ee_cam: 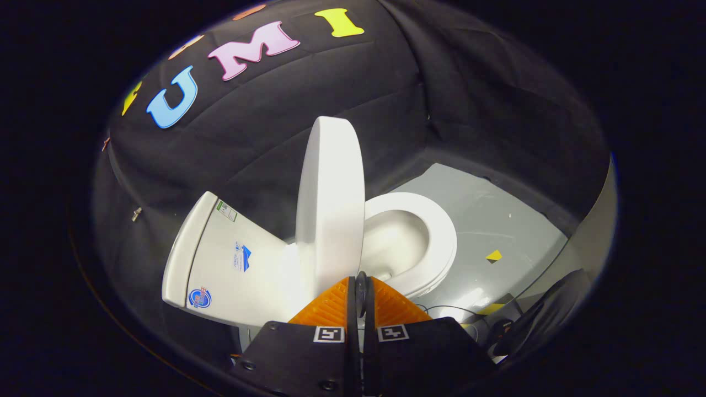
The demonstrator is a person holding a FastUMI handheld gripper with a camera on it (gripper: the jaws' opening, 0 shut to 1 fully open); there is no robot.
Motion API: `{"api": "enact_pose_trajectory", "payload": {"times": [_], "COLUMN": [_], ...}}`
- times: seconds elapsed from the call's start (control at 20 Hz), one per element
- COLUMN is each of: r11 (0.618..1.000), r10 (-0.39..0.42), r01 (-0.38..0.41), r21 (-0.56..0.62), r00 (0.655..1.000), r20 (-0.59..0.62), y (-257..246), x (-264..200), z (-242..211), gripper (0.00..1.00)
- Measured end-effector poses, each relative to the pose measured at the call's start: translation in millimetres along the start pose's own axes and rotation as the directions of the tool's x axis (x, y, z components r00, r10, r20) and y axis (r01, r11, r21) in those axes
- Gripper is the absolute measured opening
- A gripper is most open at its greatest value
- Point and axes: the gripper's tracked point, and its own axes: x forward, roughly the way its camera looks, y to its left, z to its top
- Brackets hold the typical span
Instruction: Open the toilet lid.
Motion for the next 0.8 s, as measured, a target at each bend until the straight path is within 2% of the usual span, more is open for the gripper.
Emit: {"api": "enact_pose_trajectory", "payload": {"times": [0.3, 0.8], "r11": [0.996, 0.974], "r10": [-0.032, -0.024], "r01": [0.036, 0.055], "r21": [-0.081, -0.222], "r00": [0.998, 0.990], "r20": [0.058, 0.139], "y": [35.2, 99.4], "x": [-14.5, -33.8], "z": [0.0, -9.0], "gripper": [0.07, 0.07]}}
